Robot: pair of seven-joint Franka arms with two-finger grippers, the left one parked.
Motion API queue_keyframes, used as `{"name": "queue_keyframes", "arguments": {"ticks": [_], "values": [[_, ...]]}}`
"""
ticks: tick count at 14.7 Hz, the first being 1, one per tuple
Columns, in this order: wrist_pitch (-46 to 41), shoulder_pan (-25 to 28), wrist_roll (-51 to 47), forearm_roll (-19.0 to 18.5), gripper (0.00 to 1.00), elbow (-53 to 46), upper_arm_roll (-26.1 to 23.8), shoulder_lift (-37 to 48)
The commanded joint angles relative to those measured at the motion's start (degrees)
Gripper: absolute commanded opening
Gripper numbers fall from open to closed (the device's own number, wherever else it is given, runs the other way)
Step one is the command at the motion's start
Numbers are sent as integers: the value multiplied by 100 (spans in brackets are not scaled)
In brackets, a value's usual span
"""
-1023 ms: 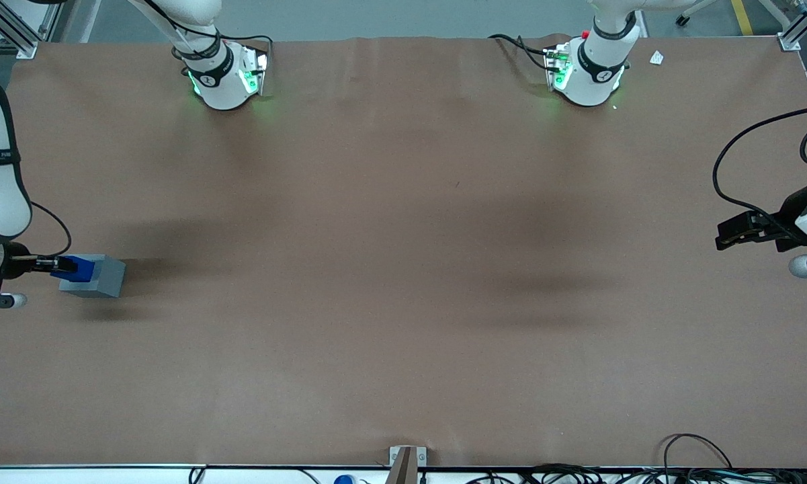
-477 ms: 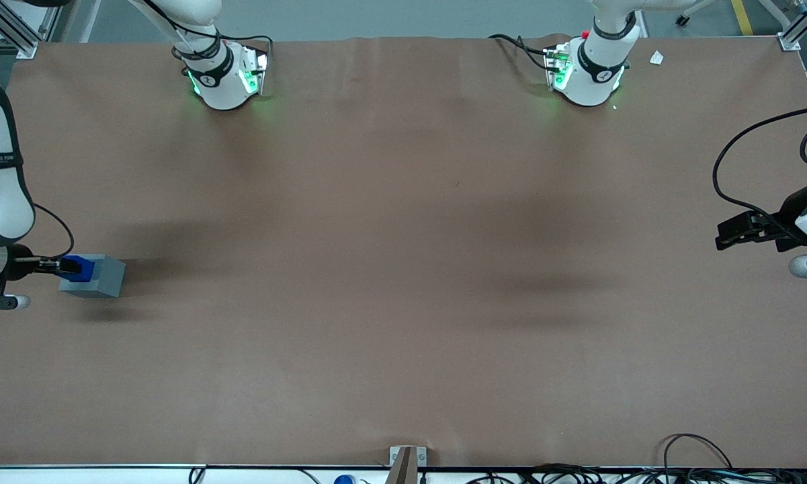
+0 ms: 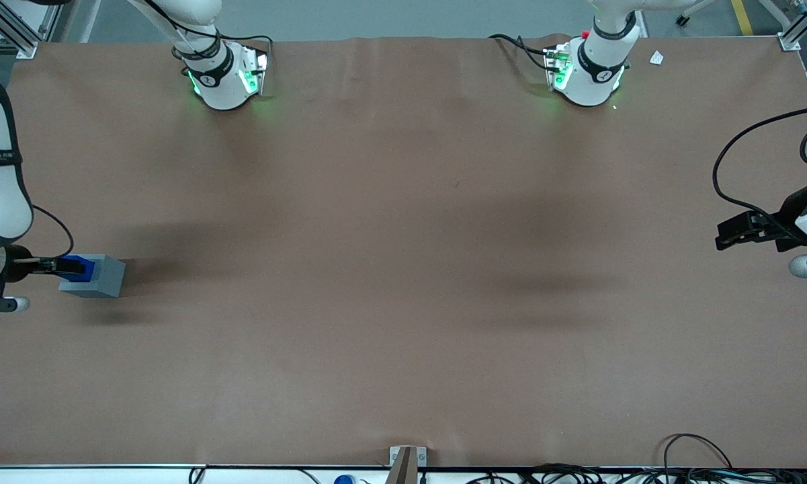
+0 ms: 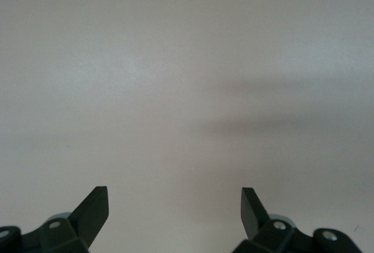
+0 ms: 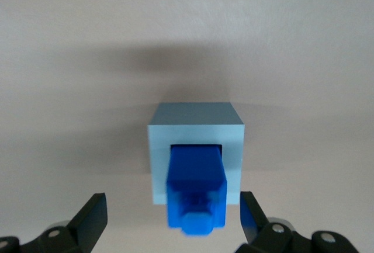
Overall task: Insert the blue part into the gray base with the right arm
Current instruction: 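Open the right gripper and raise it away from the base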
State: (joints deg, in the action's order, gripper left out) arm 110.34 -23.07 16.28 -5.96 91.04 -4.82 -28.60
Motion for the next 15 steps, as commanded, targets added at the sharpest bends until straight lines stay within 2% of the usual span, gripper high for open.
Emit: {"name": "queue_keyframes", "arguments": {"ticks": [1,4,10,12,14,15], "values": [[-319,179,-108,-28,100,45,-62,634],[-775,495,-326,182,100,-305,-98,969],[-1795,1102,-1118,227,100,-649,-106,1689],[-2059,1129,-1162,489,100,-614,-89,1953],[-2157,1155,-1197,595,100,-588,-106,2199],[-2157,1146,-1224,831,100,-579,-98,2296]]}}
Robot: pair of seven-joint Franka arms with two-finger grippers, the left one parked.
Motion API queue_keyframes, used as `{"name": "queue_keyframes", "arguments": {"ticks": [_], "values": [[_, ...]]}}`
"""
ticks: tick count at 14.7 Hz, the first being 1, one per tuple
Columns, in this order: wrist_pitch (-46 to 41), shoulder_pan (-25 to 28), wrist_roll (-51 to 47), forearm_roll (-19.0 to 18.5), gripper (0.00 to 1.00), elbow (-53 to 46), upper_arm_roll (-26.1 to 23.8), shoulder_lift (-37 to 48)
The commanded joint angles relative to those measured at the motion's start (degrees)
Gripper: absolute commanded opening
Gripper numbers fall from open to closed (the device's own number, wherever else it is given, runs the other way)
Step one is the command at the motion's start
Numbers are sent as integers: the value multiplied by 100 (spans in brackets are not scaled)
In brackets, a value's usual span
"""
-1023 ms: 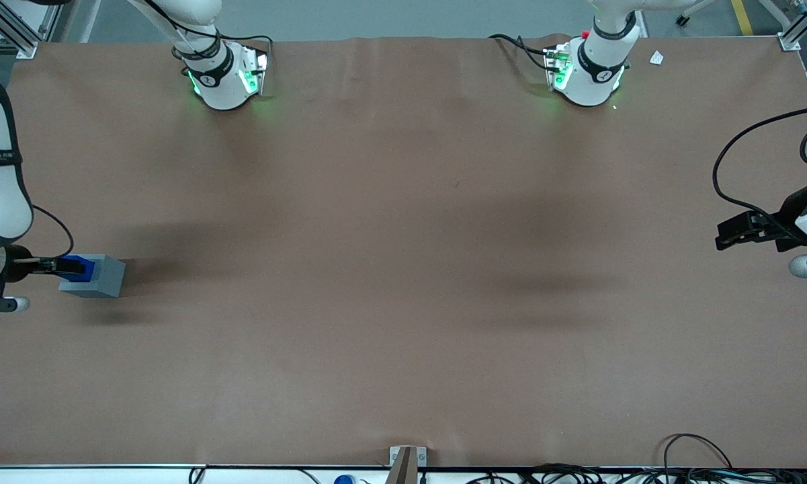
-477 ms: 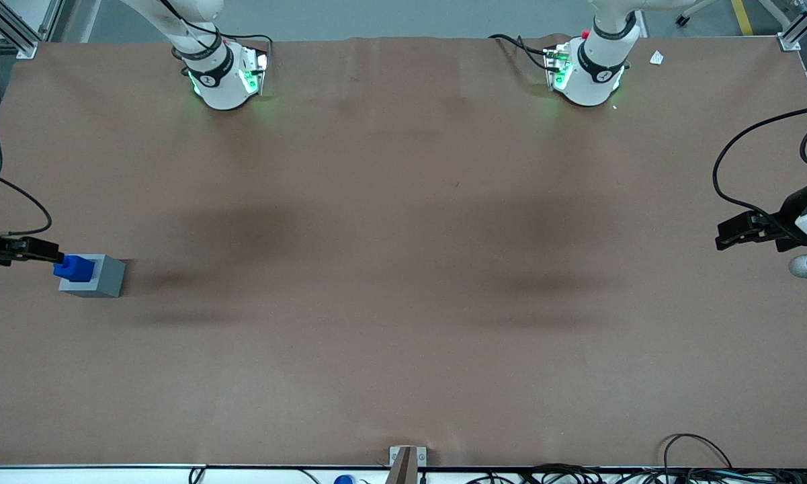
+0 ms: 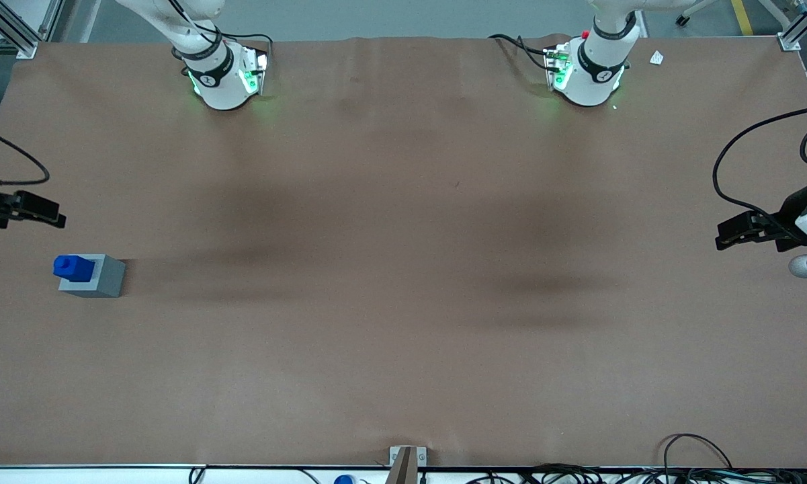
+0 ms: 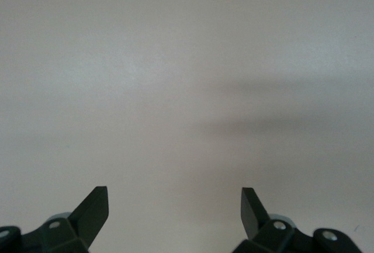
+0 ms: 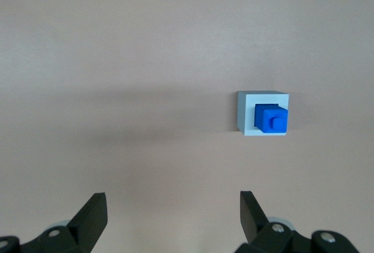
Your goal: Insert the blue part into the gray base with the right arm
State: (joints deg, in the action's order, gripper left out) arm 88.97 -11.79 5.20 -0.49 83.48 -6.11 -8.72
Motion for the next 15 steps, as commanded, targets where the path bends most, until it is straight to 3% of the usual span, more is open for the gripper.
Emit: {"name": "queue_keyframes", "arguments": {"ticks": [1,8,13,15], "values": [[-29,27,-133,435,100,116,31,327],[-20,441,-977,366,100,89,40,301],[-20,467,-959,-73,100,89,40,292],[-20,449,-959,-82,100,89,48,292]]}}
